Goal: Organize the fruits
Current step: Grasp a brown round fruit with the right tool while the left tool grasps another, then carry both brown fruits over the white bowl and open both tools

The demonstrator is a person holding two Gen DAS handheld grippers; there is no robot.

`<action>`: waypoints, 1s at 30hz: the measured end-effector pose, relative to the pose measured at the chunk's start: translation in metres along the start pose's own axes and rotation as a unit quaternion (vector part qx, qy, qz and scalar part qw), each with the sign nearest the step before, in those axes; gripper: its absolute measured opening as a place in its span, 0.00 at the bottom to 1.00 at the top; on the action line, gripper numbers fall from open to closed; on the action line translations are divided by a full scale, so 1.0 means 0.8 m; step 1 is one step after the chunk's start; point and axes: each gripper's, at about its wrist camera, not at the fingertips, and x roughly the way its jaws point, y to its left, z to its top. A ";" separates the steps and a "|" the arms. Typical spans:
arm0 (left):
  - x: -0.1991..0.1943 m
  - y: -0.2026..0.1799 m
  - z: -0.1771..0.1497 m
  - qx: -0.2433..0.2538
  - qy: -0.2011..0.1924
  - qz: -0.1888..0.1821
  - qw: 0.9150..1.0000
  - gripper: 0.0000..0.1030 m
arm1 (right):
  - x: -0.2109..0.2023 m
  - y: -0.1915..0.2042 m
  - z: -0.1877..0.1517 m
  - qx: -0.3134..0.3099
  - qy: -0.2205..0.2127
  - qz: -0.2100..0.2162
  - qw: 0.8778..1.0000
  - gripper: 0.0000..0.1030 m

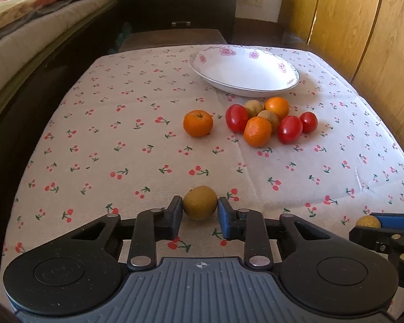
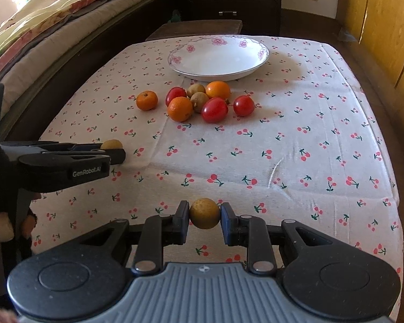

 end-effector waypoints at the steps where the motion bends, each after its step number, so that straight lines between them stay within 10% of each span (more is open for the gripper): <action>1: -0.001 -0.001 0.001 0.001 0.000 0.000 1.000 0.35 | -0.001 -0.001 0.000 0.001 0.000 0.000 1.000 0.25; 30: -0.002 -0.030 0.101 -0.047 -0.038 -0.049 0.997 0.35 | 0.007 -0.026 0.126 0.032 -0.048 -0.006 0.998 0.26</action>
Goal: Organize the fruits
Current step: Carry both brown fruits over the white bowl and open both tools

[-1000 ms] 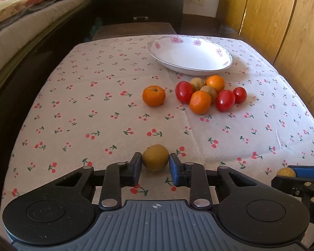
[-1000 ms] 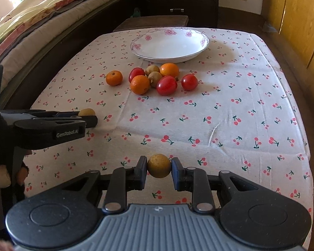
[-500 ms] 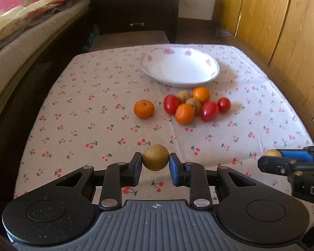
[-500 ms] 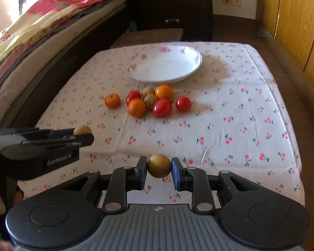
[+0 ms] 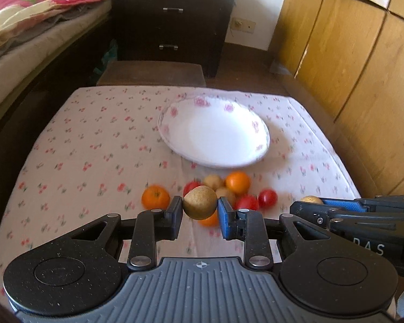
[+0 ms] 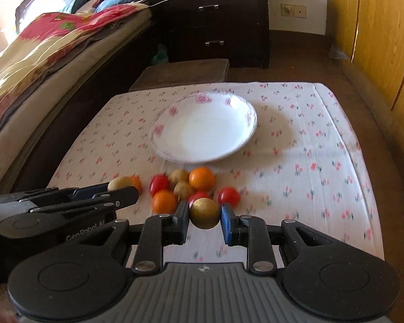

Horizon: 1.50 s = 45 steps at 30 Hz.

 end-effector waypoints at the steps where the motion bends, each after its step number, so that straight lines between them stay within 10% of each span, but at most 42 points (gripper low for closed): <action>1: 0.004 0.001 0.006 -0.004 -0.001 -0.003 1.000 0.35 | 0.007 -0.002 0.008 0.001 0.001 -0.001 1.000 0.25; 17: 0.091 0.013 0.064 -0.032 0.016 0.003 0.999 0.34 | 0.100 -0.014 0.089 -0.009 0.018 -0.004 1.000 0.26; 45: 0.112 0.014 0.074 -0.038 0.023 0.025 0.999 0.43 | 0.135 -0.024 0.101 0.001 0.038 -0.015 0.999 0.27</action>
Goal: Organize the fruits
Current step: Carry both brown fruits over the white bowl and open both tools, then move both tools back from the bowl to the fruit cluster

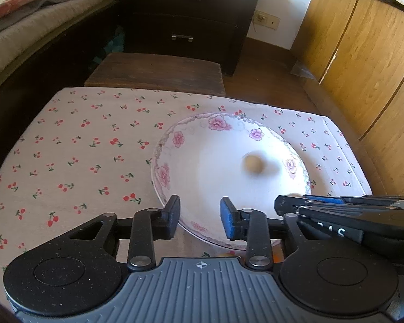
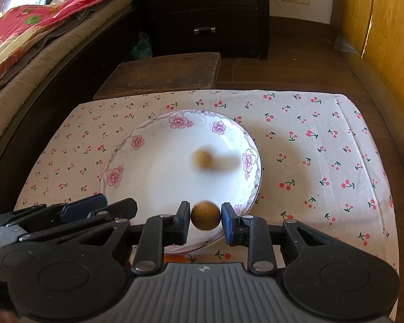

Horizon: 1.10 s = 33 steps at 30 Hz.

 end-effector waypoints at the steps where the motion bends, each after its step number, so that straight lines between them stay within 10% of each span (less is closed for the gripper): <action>1: -0.001 0.002 0.000 -0.004 0.000 0.000 1.000 0.44 | -0.001 0.000 0.001 0.000 -0.001 0.001 1.000 0.27; 33: -0.048 0.007 -0.014 0.003 -0.022 -0.008 1.000 0.57 | -0.057 0.015 -0.025 -0.016 -0.032 -0.003 0.999 0.28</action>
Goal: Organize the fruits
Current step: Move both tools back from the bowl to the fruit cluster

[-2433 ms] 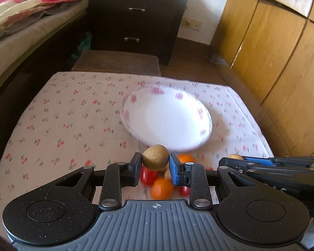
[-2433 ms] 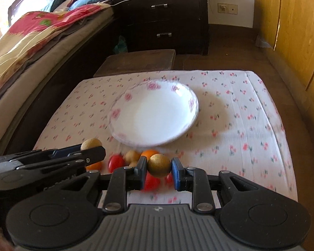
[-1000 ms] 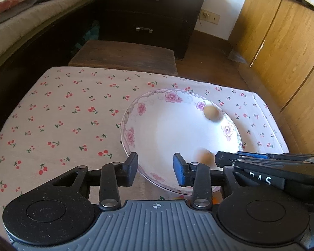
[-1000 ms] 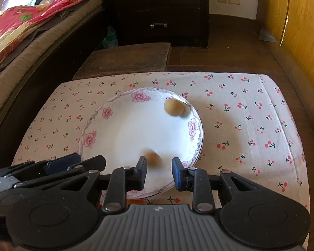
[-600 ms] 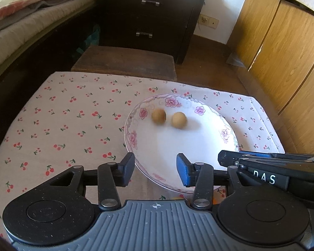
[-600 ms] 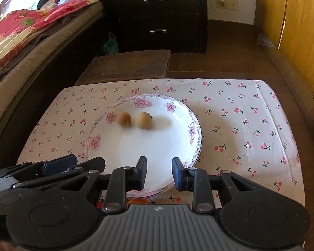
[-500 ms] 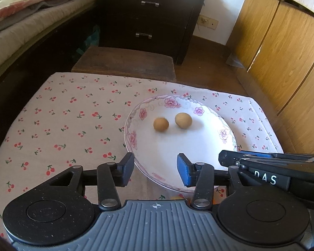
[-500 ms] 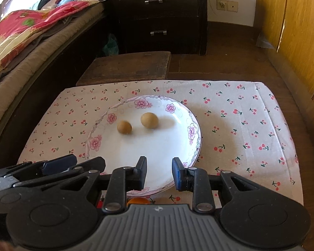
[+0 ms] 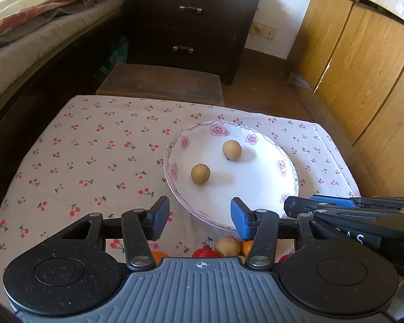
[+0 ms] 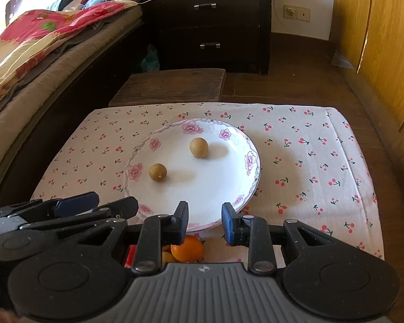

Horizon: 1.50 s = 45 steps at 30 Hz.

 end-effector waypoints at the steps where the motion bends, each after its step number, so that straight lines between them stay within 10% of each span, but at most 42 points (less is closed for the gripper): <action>1: -0.002 -0.001 -0.002 0.003 -0.001 0.001 1.000 0.57 | -0.002 0.000 -0.002 -0.001 0.000 0.000 1.000 0.28; 45: -0.043 0.016 -0.047 0.030 0.010 -0.013 0.999 0.64 | -0.037 0.008 -0.056 -0.026 0.022 0.010 0.999 0.31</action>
